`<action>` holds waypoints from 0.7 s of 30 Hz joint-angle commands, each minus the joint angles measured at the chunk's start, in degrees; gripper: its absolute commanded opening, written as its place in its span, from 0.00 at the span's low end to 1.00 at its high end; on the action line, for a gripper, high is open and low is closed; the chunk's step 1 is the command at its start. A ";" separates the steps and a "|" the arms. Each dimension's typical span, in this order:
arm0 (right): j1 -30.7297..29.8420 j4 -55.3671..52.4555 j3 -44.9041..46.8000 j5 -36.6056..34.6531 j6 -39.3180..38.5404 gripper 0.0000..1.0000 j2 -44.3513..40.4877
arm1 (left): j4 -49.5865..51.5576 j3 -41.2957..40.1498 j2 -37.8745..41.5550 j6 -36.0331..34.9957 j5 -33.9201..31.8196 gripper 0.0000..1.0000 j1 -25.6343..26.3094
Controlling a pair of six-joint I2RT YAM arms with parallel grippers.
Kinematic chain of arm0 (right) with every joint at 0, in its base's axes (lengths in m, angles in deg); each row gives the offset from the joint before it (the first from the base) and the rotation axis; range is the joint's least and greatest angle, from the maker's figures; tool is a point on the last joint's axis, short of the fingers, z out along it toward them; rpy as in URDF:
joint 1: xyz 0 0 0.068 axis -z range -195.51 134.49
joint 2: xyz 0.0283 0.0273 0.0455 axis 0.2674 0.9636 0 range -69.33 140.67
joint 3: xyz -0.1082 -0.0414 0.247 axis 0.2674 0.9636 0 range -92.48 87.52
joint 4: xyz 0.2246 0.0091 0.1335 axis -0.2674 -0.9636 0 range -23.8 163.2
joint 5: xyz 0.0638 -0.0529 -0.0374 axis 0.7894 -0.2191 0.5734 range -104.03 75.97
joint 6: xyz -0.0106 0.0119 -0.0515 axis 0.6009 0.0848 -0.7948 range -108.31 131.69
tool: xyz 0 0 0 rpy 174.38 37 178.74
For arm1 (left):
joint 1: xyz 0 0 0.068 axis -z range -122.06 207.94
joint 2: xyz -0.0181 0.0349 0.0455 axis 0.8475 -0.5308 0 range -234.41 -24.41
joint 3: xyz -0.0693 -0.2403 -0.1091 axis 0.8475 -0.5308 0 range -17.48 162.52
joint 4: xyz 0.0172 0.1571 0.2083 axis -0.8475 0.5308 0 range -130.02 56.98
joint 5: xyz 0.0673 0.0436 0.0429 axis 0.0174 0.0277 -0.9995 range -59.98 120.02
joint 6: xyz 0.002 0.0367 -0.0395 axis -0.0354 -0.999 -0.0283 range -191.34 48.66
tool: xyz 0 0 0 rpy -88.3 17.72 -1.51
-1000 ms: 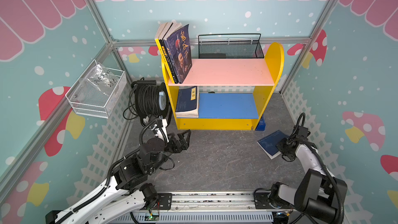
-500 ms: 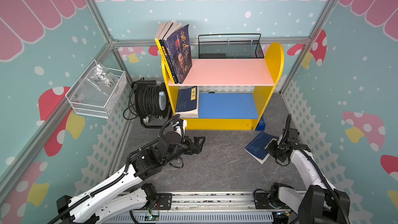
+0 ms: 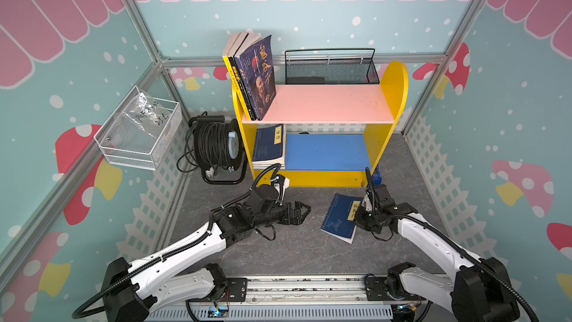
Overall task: Stacking books/files
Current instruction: Move the book to the center of the table.
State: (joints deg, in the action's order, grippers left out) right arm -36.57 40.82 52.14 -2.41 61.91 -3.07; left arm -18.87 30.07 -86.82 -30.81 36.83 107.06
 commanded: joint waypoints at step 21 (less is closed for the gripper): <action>-10.30 19.64 -3.33 1.42 -5.44 0.00 22.17 | -10.32 -0.39 -27.90 4.54 1.57 0.99 -0.82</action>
State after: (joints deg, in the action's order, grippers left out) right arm -46.43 62.98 48.67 1.46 59.35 17.21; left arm -26.56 27.51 -112.68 -26.57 37.81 106.78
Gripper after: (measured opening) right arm 0.053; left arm 0.994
